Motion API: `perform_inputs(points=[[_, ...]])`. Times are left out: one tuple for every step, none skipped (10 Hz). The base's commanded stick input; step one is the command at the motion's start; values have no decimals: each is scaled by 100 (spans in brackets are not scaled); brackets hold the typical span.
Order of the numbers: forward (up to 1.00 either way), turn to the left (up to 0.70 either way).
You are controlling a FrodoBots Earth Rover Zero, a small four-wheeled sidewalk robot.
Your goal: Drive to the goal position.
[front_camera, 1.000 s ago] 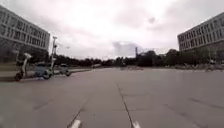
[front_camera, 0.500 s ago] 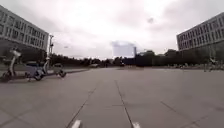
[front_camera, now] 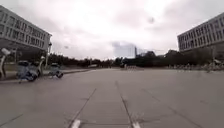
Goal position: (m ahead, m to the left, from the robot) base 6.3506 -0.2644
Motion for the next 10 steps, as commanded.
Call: perform_inputs(points=[[100, 0], [100, 0], [100, 0], [100, 0], [100, 0], [100, 0], [100, 0], [100, -2], [100, -19], [100, -10]])
